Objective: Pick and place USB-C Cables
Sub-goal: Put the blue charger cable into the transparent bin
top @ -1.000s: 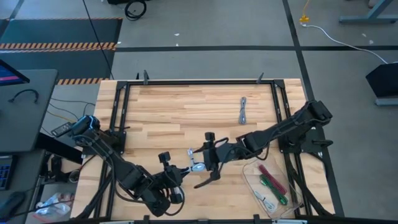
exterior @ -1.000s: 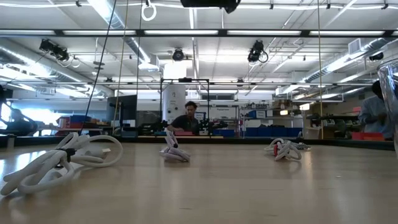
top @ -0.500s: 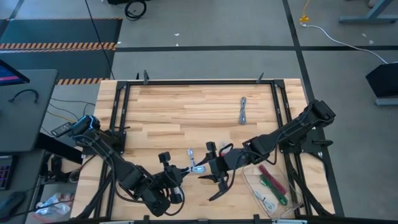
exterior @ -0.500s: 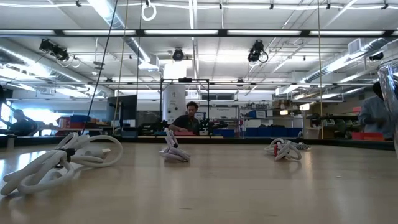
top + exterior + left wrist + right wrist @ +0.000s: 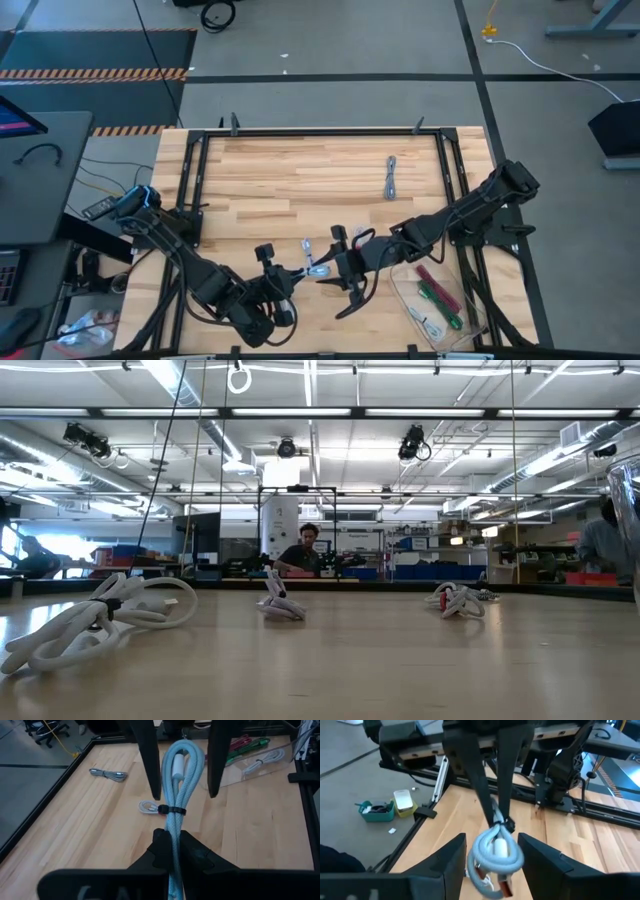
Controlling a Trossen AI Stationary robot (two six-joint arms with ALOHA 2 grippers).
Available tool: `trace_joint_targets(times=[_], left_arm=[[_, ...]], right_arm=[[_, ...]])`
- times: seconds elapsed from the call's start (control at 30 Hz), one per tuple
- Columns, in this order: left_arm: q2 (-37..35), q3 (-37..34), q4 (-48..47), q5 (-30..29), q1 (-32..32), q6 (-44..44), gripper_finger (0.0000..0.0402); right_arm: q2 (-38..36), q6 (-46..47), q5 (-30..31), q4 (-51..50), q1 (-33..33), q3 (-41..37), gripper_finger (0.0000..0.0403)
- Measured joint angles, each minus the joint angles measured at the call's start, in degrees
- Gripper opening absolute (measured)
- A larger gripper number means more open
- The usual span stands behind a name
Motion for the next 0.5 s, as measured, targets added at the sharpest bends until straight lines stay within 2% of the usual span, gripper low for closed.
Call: trace_joint_targets(times=[0.2,0.4,0.5], left_arm=[[0.00,0.00,-0.02,0.00,0.00,0.00,0.0022],[0.02,0.00,0.00,0.26,-0.02,0.02,0.0023],[0.03,-0.01,0.05,0.35,-0.02,0.02,0.0023]], right_arm=[[-0.02,0.02,-1.09,0.51,-0.69,0.01,0.0146],[-0.04,0.58,-1.94,-0.29,-0.71,0.05,0.0064],[-0.04,0.53,-1.98,-0.84,-0.69,0.10,0.0063]])
